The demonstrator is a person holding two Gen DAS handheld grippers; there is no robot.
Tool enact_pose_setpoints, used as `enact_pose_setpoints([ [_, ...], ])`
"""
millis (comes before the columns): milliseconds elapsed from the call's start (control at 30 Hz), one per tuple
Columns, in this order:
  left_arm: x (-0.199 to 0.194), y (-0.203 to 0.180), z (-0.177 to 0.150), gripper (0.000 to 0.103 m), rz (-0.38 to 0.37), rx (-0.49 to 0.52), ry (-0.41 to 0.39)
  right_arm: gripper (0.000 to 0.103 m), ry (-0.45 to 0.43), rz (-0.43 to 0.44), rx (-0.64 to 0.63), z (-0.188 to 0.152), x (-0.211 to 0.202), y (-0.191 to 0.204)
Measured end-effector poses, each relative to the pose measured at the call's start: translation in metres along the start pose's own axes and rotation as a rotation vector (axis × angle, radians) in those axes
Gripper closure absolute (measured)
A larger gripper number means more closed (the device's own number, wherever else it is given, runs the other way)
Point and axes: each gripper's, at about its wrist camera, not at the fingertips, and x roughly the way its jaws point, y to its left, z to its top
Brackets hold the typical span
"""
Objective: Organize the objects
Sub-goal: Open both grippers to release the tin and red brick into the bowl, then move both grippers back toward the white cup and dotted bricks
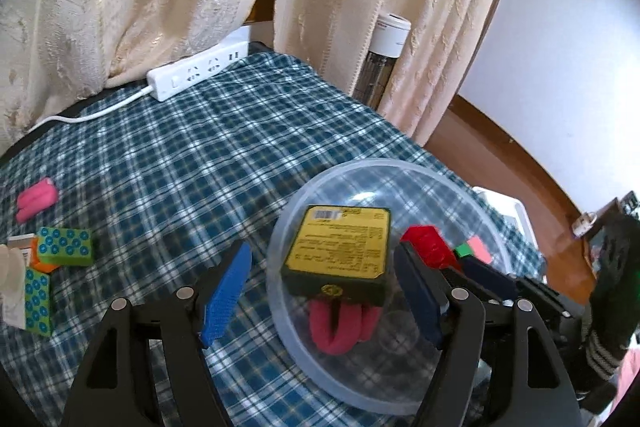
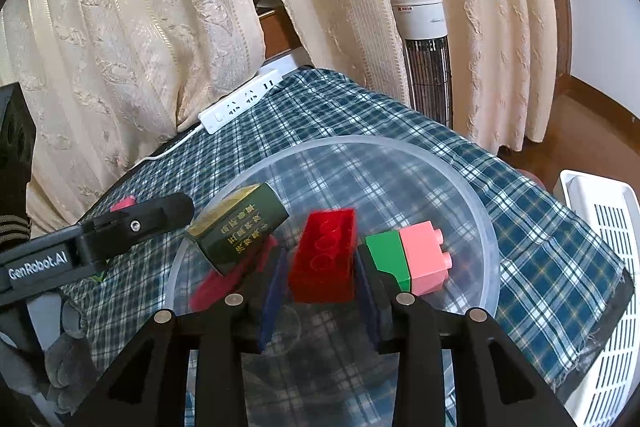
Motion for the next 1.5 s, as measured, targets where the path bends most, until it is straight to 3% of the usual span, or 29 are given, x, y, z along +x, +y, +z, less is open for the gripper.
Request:
enact_pose_setpoints([
  [367, -0.003, 0.009, -0.015, 0.028, 0.093, 0.035, -0.001, 0.065, 0.005, 0.012, -0.009, -0.004, -0.001, 0.008],
  [600, 0.02, 0.011, -0.015, 0.028, 0.157, 0.054, 0.03, 0.065, 0.005, 0.011, -0.005, -0.005, 0.0, 0.008],
  [933, 0.038, -0.003, -0.004, 0.028, 0.123, 0.077, 0.056, 0.065, 0.01, 0.003, 0.004, -0.005, 0.003, 0.008],
  [1367, -0.002, 0.02, -0.009, 0.028, 0.119, 0.015, -0.002, 0.065, 0.004, 0.014, -0.03, -0.008, -0.002, 0.029],
  [1500, -0.015, 0.032, -0.014, 0.028, 0.147, 0.0, -0.019, 0.057, -0.008, 0.007, -0.034, -0.008, -0.007, 0.037],
])
